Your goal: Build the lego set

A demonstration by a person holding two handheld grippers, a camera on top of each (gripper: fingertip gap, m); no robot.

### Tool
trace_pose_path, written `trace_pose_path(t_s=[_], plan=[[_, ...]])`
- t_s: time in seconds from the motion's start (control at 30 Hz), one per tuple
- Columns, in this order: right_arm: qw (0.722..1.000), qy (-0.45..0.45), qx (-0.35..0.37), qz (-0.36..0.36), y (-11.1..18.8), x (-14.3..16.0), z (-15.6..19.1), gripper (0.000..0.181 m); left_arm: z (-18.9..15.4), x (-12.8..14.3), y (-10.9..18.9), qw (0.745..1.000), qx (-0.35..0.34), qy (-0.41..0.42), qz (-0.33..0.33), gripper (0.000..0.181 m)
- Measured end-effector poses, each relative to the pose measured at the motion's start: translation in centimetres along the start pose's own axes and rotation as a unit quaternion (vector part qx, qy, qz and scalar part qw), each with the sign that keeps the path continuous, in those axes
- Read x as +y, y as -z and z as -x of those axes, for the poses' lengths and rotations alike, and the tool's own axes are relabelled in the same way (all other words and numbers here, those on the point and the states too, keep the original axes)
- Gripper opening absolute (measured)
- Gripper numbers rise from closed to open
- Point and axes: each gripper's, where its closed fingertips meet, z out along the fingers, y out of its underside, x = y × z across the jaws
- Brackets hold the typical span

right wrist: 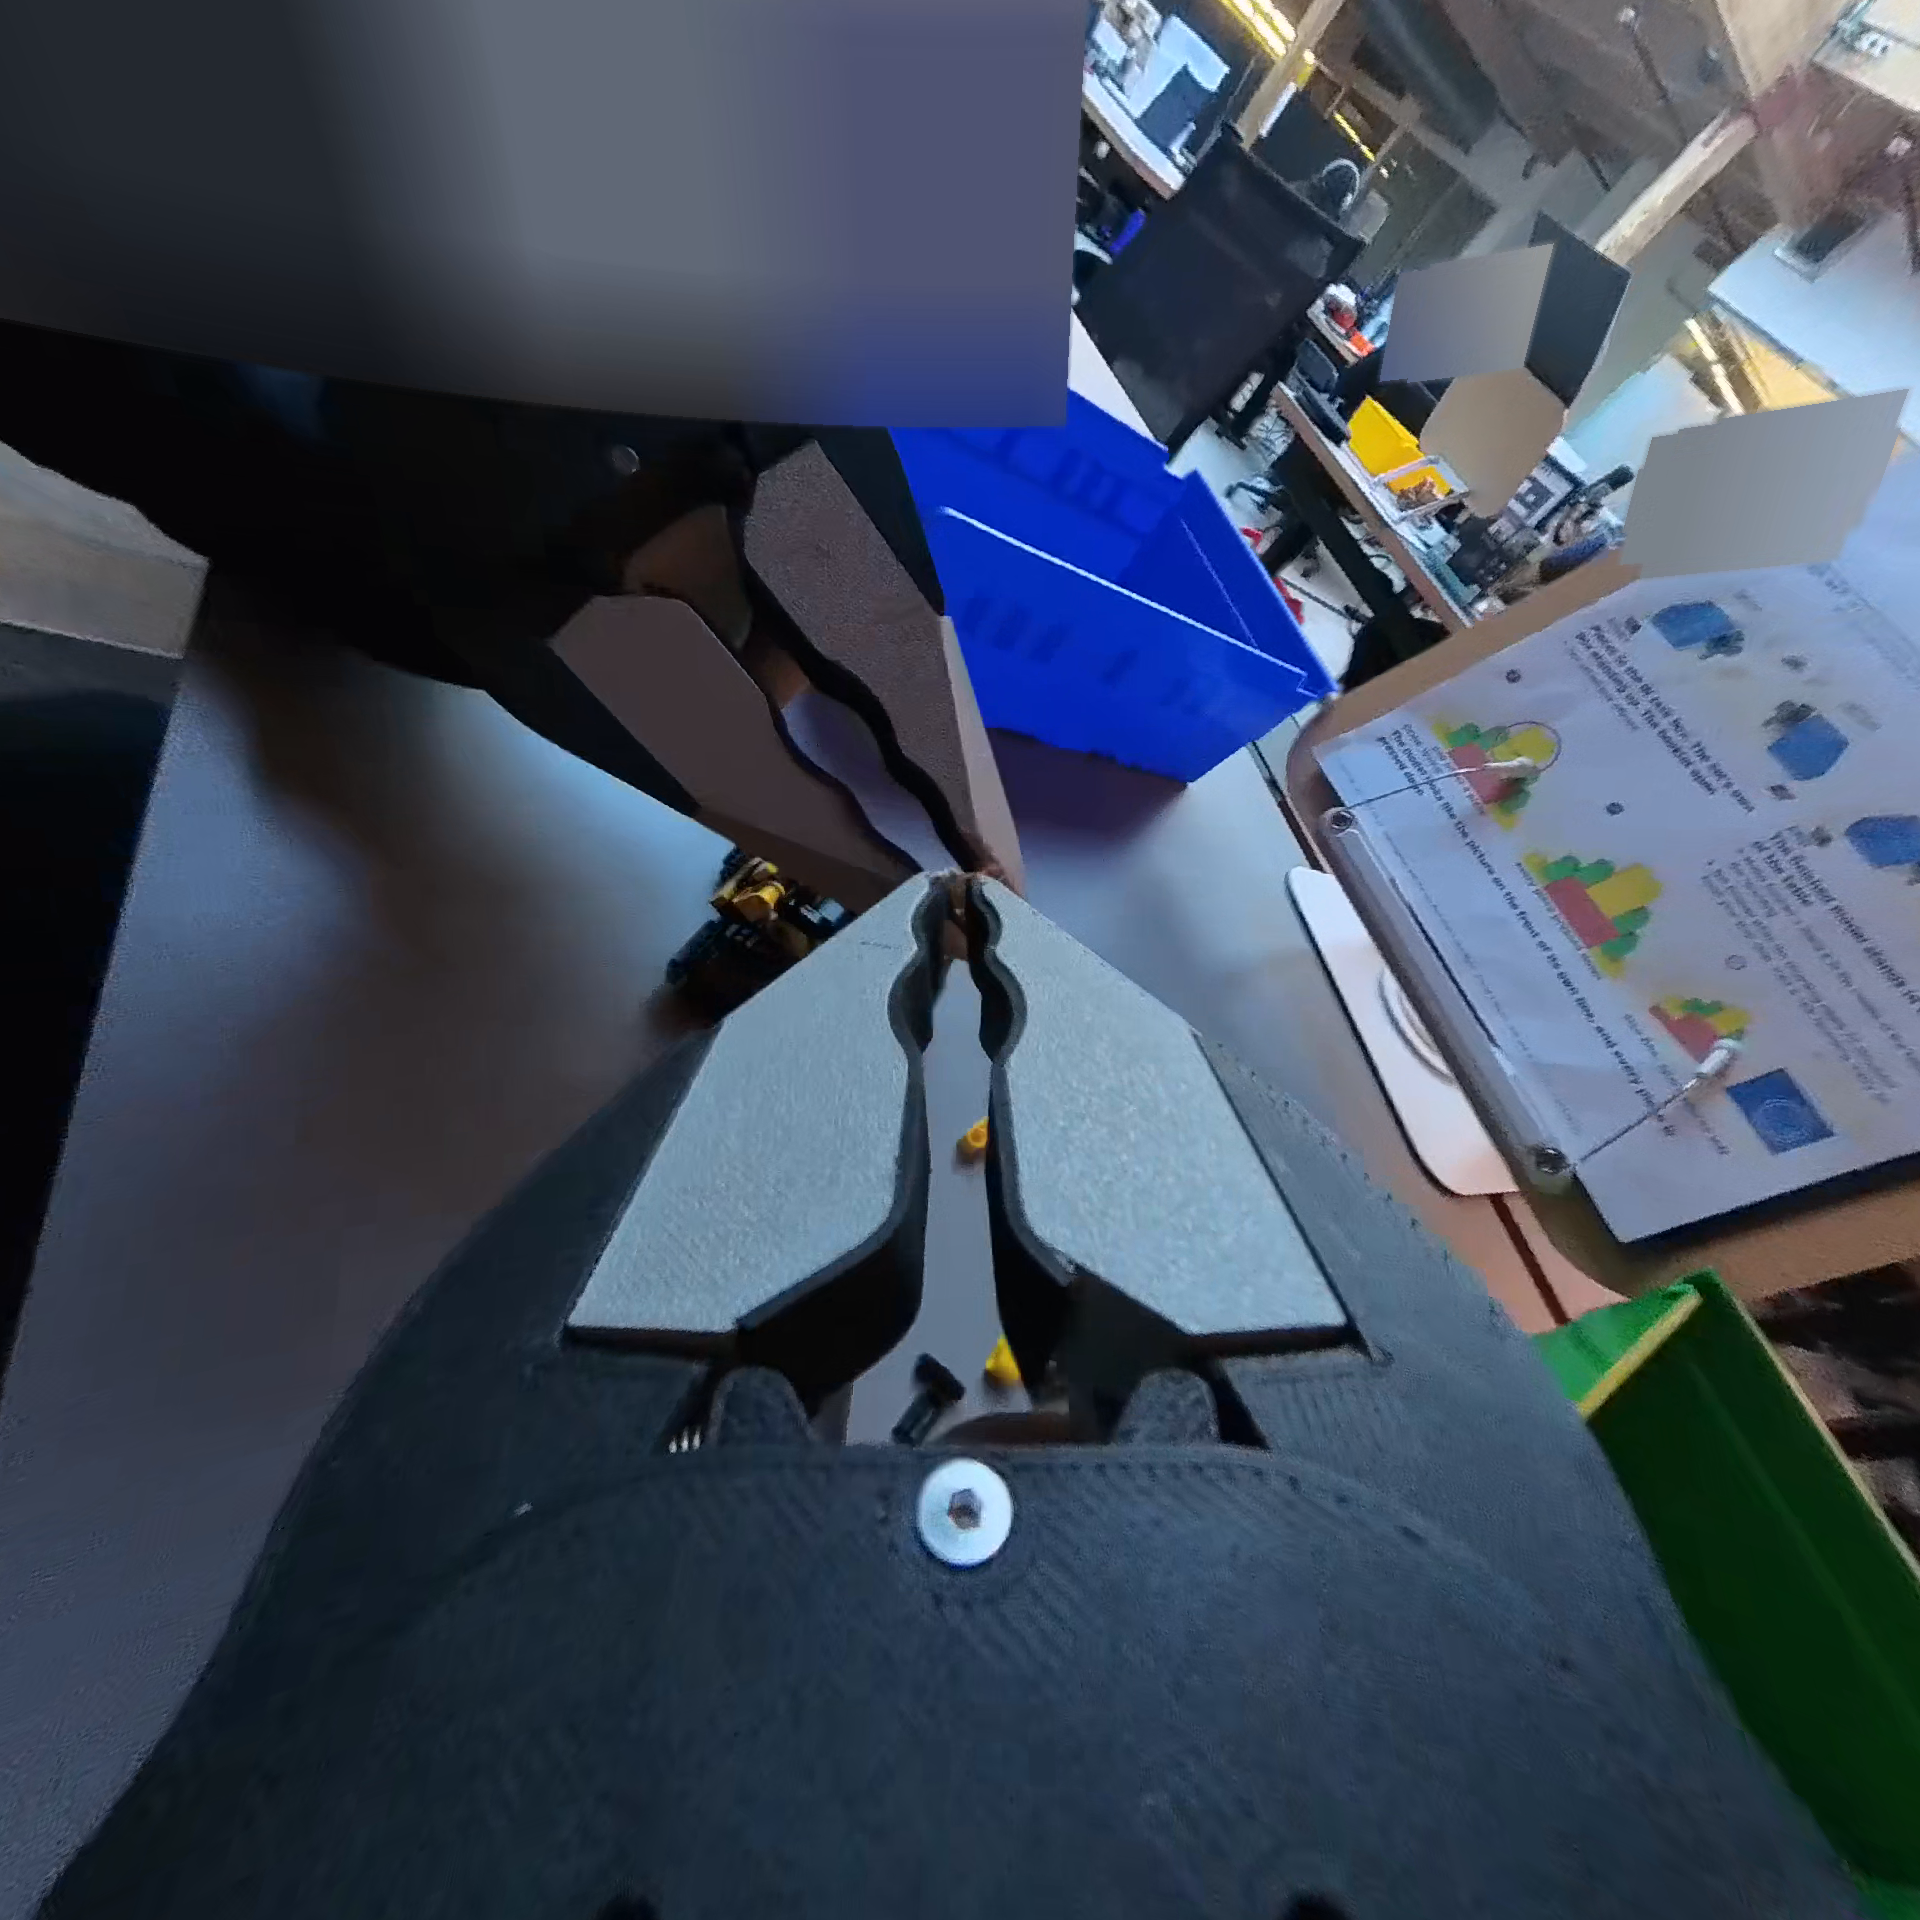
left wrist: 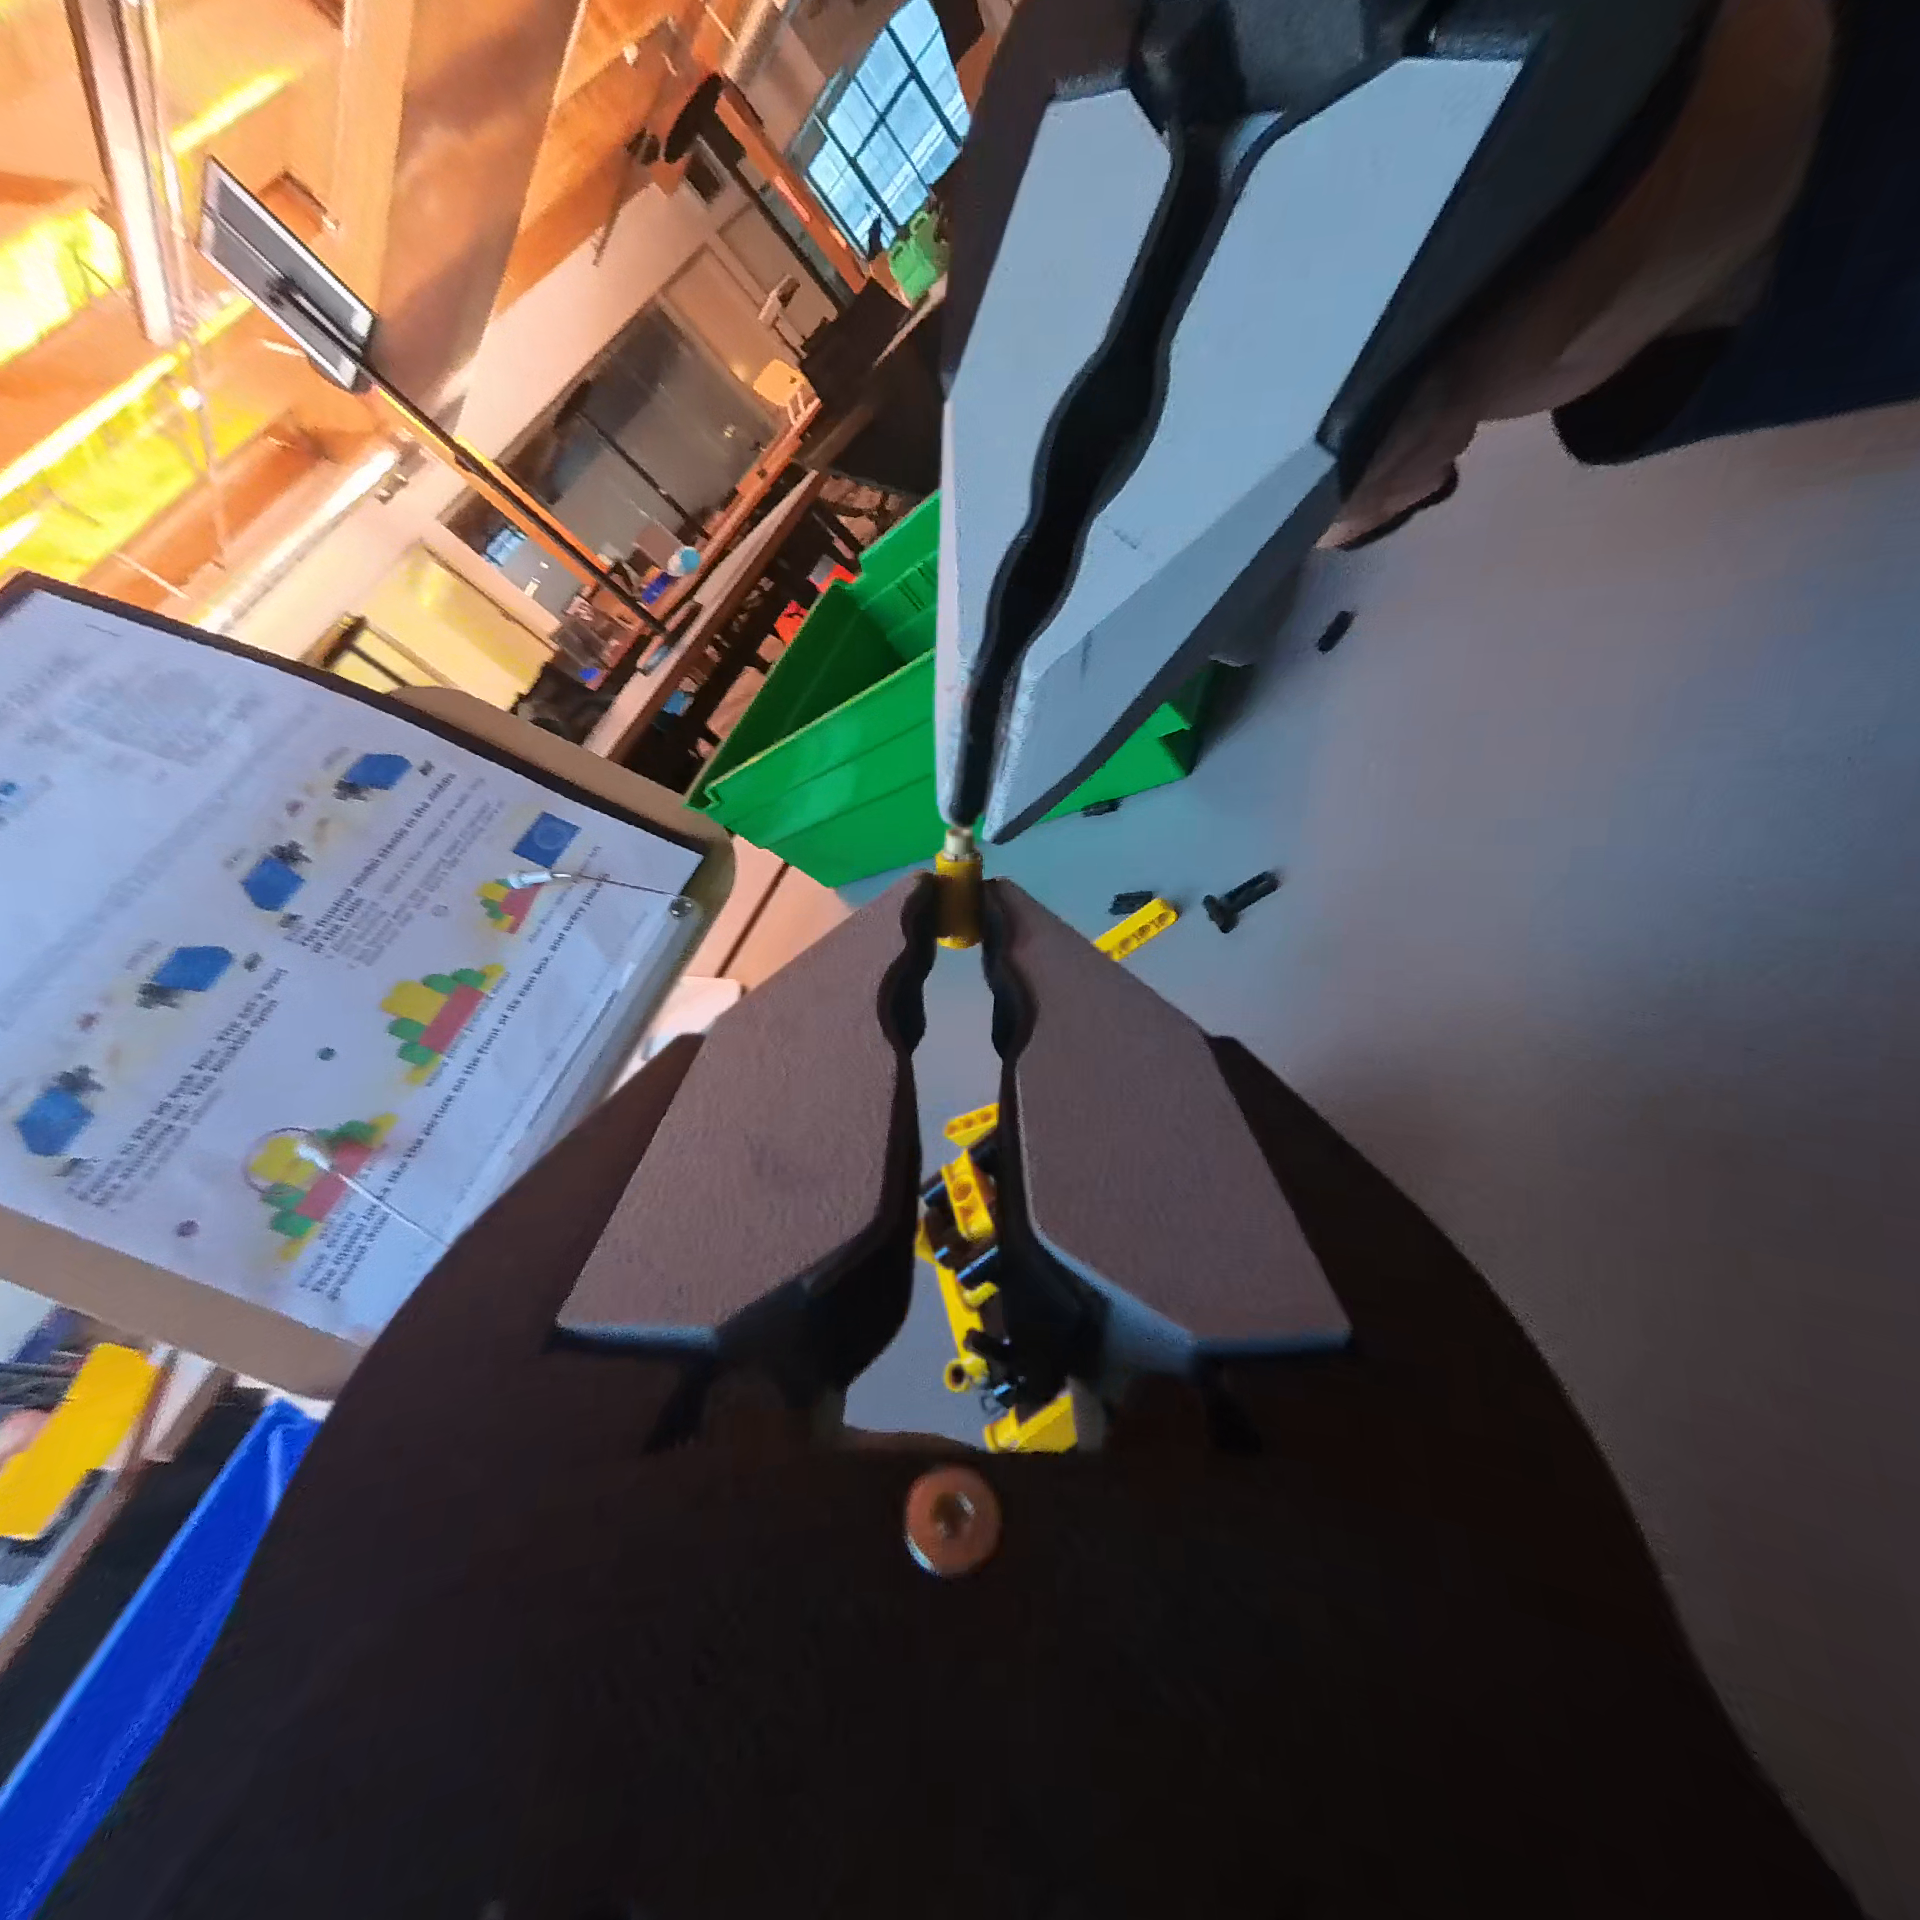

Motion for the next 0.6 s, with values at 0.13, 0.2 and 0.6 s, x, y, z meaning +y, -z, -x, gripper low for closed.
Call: trace_pose_path(t_s=[0.13, 0.2, 0.6], plan=[[0.999, 0.032, 0.027, 0.010, -0.02, -0.05, -0.07, 0.001, 0.24, -0.15, 0.13, 0.999, -0.029, -0.045, 0.002, 0.004], [0.999, 0.032, 0.036, 0.005, -0.03, -0.31, -0.14, 0.000, 0.21, -0.31, 0.16, 0.998, -0.036, -0.059, 0.003, 0.004], [0.994, 0.058, 0.092, 0.027, -0.05, 0.38, -0.45, 0.008, 0.09, -0.41, 0.19, 0.996, -0.047, -0.080, 0.014, 0.004]])
